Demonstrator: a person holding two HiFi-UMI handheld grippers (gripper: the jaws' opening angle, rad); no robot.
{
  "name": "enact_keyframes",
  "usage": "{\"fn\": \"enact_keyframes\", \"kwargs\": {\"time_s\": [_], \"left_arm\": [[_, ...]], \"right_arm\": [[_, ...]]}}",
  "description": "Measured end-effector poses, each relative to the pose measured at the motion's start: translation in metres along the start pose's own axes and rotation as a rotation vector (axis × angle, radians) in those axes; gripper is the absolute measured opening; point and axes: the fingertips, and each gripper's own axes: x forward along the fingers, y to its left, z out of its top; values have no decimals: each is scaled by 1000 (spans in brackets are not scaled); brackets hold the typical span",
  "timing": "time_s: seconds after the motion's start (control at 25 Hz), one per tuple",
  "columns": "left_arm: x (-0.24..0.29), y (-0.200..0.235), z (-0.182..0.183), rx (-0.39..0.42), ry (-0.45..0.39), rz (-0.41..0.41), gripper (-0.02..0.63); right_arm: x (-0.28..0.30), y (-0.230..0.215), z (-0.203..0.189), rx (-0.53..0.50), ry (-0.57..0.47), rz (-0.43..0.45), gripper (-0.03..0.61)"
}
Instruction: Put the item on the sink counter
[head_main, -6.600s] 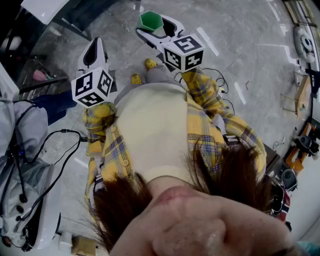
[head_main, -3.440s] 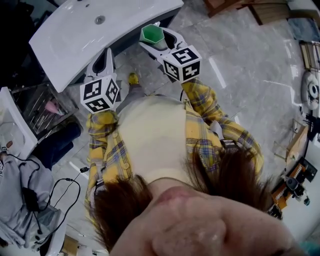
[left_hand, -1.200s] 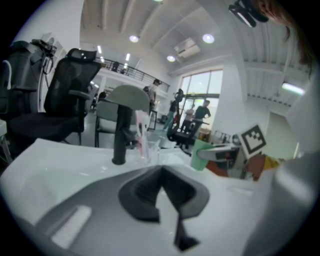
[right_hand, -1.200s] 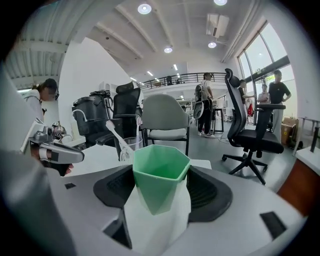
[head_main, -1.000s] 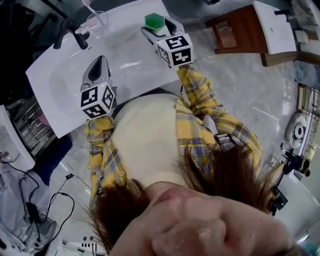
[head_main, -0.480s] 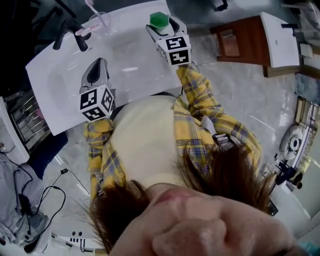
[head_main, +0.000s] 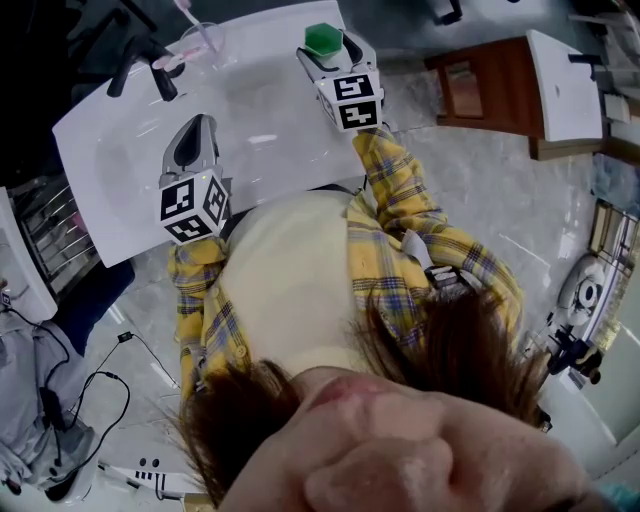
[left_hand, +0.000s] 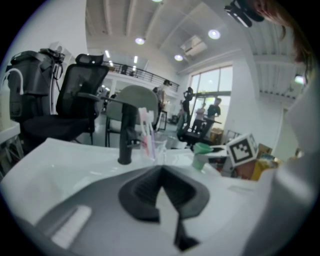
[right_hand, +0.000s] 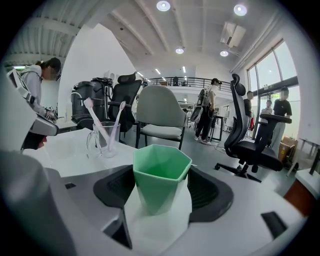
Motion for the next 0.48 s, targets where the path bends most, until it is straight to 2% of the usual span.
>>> {"fn": "enact_keyframes", "kwargs": {"time_s": [0.48], "left_arm": [[-1, 3, 2, 3, -9, -6, 6]], "right_arm": [[3, 0, -2, -2, -2, -3, 296]]}}
